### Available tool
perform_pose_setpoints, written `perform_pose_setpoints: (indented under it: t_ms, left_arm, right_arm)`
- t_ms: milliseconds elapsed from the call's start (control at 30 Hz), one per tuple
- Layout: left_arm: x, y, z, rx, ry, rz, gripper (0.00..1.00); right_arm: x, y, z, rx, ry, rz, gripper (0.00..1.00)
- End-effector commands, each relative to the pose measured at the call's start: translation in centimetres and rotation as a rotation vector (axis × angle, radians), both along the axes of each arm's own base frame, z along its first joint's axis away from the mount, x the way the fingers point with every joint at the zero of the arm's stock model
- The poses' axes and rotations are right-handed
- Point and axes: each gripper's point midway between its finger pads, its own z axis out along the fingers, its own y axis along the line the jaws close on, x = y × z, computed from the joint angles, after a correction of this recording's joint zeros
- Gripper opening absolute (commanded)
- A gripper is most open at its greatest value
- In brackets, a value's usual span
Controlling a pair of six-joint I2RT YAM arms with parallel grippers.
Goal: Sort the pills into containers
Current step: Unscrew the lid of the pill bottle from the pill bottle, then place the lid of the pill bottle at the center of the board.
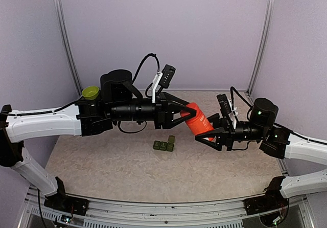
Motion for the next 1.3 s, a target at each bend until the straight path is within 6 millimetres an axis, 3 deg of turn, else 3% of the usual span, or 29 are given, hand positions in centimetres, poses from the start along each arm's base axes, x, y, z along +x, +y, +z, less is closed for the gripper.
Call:
perform_pose_setpoints:
  t_ms: [0, 700, 833, 1033, 1267]
  left_arm:
    - [1.8, 0.5, 0.2, -0.026, 0.043, 0.101, 0.48]
    - [5.7, 3.4, 1.2, -0.069, 0.294, 0.38, 0.48]
    - [6.9, 4.8, 1.0, -0.066, 0.285, 0.479, 0.5]
    - [10.0, 8.9, -4.1, 0.067, 0.268, 0.687, 0.51]
    - [12.1, 14.5, -9.5, 0.179, 0.245, 0.89, 0.51]
  right_arm:
    - [1.0, -0.5, 0.0, -0.015, -0.046, -0.066, 0.0]
    - [4.6, -1.7, -2.6, -0.11, -0.1, -0.286, 0.0]
    - [4.7, -1.9, -2.6, -0.105, -0.109, -0.304, 0.0]
    - [4.8, -2.2, -3.5, -0.111, -0.112, -0.321, 0.0]
    - [4.7, -2.4, -4.8, -0.104, -0.121, -0.322, 0.0]
